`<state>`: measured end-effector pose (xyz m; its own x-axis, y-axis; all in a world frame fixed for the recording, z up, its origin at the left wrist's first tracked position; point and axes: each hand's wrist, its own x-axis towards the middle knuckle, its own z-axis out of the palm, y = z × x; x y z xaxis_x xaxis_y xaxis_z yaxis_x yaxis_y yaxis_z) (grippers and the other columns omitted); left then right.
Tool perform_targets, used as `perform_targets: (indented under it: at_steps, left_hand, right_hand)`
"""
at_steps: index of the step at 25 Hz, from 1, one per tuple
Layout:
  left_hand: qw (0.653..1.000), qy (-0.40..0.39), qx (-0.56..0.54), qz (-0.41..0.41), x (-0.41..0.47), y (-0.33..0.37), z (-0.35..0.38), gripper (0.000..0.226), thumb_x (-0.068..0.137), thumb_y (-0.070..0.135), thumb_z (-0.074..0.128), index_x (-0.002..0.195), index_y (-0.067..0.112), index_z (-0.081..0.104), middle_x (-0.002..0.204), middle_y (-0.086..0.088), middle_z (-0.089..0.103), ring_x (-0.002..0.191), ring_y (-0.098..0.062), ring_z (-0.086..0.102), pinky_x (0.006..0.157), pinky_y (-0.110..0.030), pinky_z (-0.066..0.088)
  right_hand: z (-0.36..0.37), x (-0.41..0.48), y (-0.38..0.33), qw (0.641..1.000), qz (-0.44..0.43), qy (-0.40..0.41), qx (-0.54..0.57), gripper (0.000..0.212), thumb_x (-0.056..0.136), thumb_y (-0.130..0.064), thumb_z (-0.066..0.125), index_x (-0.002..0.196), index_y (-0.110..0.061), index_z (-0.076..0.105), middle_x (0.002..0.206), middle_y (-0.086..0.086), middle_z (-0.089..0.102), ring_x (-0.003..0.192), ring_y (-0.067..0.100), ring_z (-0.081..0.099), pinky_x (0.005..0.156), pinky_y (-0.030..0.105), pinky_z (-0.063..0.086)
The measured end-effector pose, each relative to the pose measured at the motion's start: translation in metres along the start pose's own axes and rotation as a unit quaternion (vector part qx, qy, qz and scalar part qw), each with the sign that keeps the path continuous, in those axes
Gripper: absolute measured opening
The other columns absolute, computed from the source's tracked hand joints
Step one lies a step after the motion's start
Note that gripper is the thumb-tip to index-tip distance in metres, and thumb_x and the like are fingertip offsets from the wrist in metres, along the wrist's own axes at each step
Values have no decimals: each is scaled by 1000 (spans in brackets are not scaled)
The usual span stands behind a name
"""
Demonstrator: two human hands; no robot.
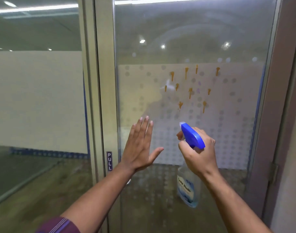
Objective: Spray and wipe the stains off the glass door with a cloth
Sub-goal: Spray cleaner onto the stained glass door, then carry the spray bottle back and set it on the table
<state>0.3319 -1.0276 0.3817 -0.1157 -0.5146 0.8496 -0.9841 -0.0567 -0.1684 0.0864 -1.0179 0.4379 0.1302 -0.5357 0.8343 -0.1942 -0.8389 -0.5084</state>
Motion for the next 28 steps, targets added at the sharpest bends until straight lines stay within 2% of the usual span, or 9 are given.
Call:
perform_targets:
  at_steps: [7,10,12,15,17,18,21,24,28]
  left_hand:
    - [990,-84,-100,-55,-125,91,-76,96,104,76,31,172,9,20,181,-12,22,170,-27,13,137,-51,20]
    - [956,-159,-216,-120,-162,129,-117,95,100,82,35,172,21,22,180,2,26,168,-11,17,137,-43,22]
    - [912,-216,-294,-186,-183,154,-144,98,93,83,51,170,27,29,174,14,32,162,-1,25,135,-33,24]
    - [857,-240,-363,-275,-216,182,-181,88,85,61,82,160,26,50,161,17,53,150,1,48,129,-31,38]
    - [829,-218,-397,-327,-240,195,-202,61,87,33,90,142,26,66,141,17,72,134,0,65,117,-25,49]
    - [821,-207,-398,-354,-252,200,-213,51,86,24,91,133,30,71,129,21,77,125,1,70,110,-20,52]
    - [808,-190,-363,-424,-293,211,-244,38,82,21,94,114,27,75,105,23,79,100,7,72,93,-15,53]
    - [786,-170,-326,-496,-337,212,-279,35,78,25,95,105,26,72,88,29,74,83,9,66,84,-20,52]
    - [760,-104,-277,-579,-394,206,-339,45,66,49,90,103,28,75,96,13,82,91,-10,77,90,-37,64]
  right_hand:
    - [-35,-56,-18,992,-7,-89,87,20,72,-26,55,88,-29,68,86,-14,69,83,9,62,83,59,52]
    - [-43,-83,-27,972,15,-157,174,24,72,-17,58,88,-27,74,89,-9,72,75,10,60,74,40,51]
    - [-49,-103,-40,947,31,-219,233,31,71,-10,58,93,-21,77,97,0,74,72,12,61,71,29,49]
    - [-53,-135,-58,900,53,-309,302,43,69,-4,55,104,-14,77,105,-4,78,74,39,59,70,32,49]
    - [-53,-155,-71,875,49,-350,331,46,68,-2,55,108,-8,75,104,-10,79,85,51,59,75,44,52]
    - [-53,-165,-78,861,51,-372,344,46,68,-2,56,109,-5,75,102,-14,78,86,48,61,76,40,52]
    - [-49,-199,-98,814,78,-445,364,39,73,-4,60,109,2,75,84,-16,70,72,7,60,73,17,46]
    - [-38,-236,-119,782,59,-513,349,27,84,-12,72,106,-25,78,83,13,66,70,12,52,74,21,46]
    - [-16,-299,-150,761,58,-550,340,19,89,-10,84,104,-16,76,89,-8,76,77,3,64,78,19,53]
